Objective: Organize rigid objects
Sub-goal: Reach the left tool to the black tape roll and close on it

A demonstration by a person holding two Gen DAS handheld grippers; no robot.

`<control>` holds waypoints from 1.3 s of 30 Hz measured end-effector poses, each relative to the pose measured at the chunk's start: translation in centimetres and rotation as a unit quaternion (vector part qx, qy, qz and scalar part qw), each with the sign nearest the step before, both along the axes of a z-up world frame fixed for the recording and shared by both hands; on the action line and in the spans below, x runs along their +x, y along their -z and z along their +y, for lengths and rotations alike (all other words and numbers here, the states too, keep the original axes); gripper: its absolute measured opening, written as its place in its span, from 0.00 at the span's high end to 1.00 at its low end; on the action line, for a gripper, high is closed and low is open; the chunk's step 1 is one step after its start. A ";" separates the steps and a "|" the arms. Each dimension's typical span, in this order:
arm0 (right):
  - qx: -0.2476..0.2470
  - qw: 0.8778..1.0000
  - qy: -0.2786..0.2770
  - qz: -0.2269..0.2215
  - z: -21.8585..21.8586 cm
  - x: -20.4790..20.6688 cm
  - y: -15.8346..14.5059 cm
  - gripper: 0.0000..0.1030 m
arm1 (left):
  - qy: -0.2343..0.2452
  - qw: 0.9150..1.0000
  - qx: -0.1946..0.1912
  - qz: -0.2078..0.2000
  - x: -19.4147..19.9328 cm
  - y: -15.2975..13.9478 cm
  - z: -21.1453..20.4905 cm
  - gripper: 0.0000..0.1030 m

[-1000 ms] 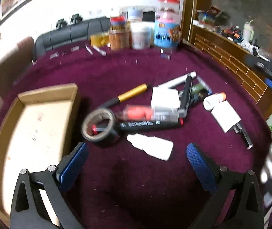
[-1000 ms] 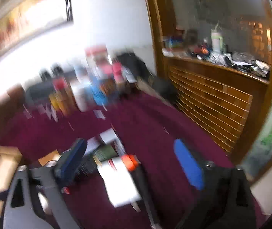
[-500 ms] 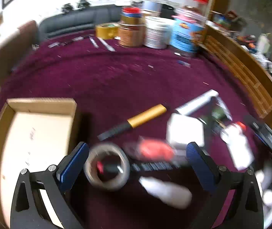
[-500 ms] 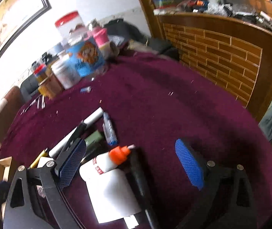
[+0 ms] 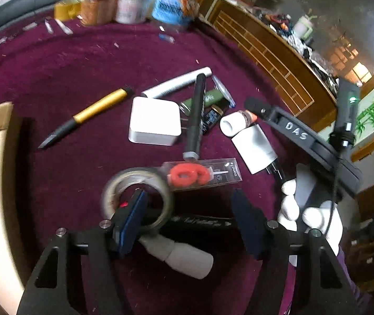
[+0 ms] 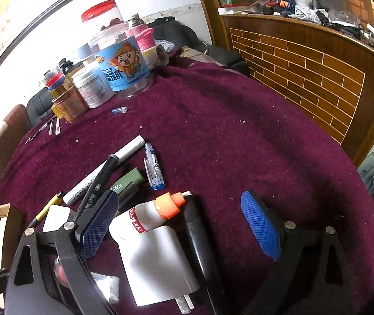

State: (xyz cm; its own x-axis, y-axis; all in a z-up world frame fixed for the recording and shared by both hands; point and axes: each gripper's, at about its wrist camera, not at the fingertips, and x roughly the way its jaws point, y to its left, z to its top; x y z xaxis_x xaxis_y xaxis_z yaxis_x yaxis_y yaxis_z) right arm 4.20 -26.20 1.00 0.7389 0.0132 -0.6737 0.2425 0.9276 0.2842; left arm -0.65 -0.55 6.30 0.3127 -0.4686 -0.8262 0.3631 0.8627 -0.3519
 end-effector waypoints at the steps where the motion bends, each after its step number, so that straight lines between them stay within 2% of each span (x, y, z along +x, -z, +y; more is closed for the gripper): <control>1: 0.001 1.000 0.000 0.001 0.0 0.0 0.0 0.07 | -0.011 1.000 -0.001 -0.008 -0.4 -0.5 0.6 0.41; 6: -0.001 1.000 -0.004 0.005 0.2 0.1 0.0 0.07 | -0.052 0.997 0.037 -0.046 -1.5 -1.1 3.2 0.41; 8: -0.002 1.000 -0.004 0.006 0.3 0.1 0.1 0.07 | -0.059 0.996 0.044 -0.041 -1.2 -0.3 3.8 0.41; 14: -0.001 1.000 -0.005 0.012 0.3 0.3 0.2 0.07 | -0.066 0.997 0.033 -0.030 -0.8 2.0 3.3 0.41; 18: -0.003 1.000 -0.006 0.018 0.5 0.5 0.4 0.07 | -0.089 0.994 0.044 -0.045 -0.4 1.7 3.3 0.41; 21: -0.004 1.000 -0.007 0.020 0.5 0.5 0.4 0.07 | -0.091 0.993 0.067 -0.047 0.0 2.1 3.6 0.42; 22: -0.005 1.000 -0.007 0.021 0.6 0.6 0.4 0.07 | -0.085 0.993 0.072 -0.044 0.1 2.4 3.6 0.45; 24: -0.007 1.000 -0.008 0.024 0.7 0.6 0.5 0.07 | -0.075 0.994 0.067 -0.036 0.3 2.7 3.6 0.58; 30: -0.008 1.000 -0.007 0.028 0.7 0.7 0.5 0.07 | -0.066 0.993 0.097 -0.028 2.0 4.2 2.8 0.72; 32: -0.008 1.000 -0.007 0.030 0.7 0.7 0.6 0.07 | -0.065 0.991 0.110 -0.041 2.4 4.3 2.3 0.72; 35: -0.008 0.999 -0.007 0.032 0.7 0.8 0.7 0.07 | -0.050 0.985 0.151 -0.068 2.1 4.4 0.8 0.72; 37: -0.008 0.999 -0.008 0.034 0.8 0.9 0.7 0.07 | -0.034 0.984 0.156 -0.077 1.5 4.4 0.0 0.83; 39: -0.008 0.999 -0.008 0.037 0.7 0.9 0.8 0.07 | -0.039 0.985 0.148 -0.081 1.3 4.1 0.1 0.92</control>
